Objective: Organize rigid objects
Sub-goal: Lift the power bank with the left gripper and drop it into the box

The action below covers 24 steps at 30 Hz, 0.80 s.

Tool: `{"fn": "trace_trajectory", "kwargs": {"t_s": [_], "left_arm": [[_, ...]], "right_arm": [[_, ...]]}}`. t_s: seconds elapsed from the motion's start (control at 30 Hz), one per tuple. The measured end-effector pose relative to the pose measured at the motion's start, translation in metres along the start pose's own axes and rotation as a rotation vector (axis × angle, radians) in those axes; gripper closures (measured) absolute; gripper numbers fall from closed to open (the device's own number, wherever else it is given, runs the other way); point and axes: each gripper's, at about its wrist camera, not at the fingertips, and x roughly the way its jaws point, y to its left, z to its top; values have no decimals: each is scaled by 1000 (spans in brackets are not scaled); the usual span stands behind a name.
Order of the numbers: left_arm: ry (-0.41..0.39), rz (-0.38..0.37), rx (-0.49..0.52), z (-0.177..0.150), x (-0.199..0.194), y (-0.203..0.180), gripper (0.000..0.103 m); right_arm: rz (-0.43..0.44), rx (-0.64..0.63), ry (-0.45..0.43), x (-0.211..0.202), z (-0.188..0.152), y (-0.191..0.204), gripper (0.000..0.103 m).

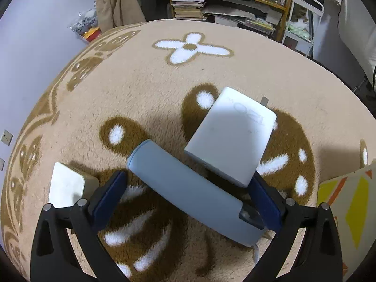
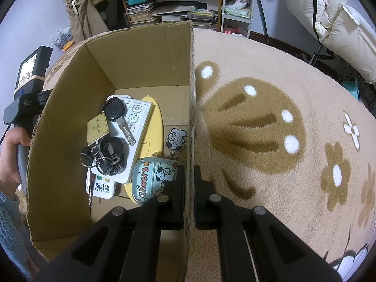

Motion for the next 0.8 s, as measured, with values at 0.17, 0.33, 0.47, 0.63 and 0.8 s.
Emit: {"fn": "trace_trajectory", "kwargs": {"t_s": [0.17, 0.33, 0.47, 0.63, 0.8], "left_arm": [[5, 2, -2, -1, -3, 2, 11], [19, 3, 3, -3, -6, 3, 23], [38, 17, -26, -3, -13, 11, 53], [66, -18, -58, -6, -17, 20, 74], [82, 5, -38, -14, -25, 19, 77]], "right_arm": [[-1, -1, 0, 0, 0, 0, 96], [0, 0, 0, 0, 0, 0, 96], [0, 0, 0, 0, 0, 0, 96], [0, 0, 0, 0, 0, 1, 96], [3, 3, -1, 1, 0, 0, 96]]}}
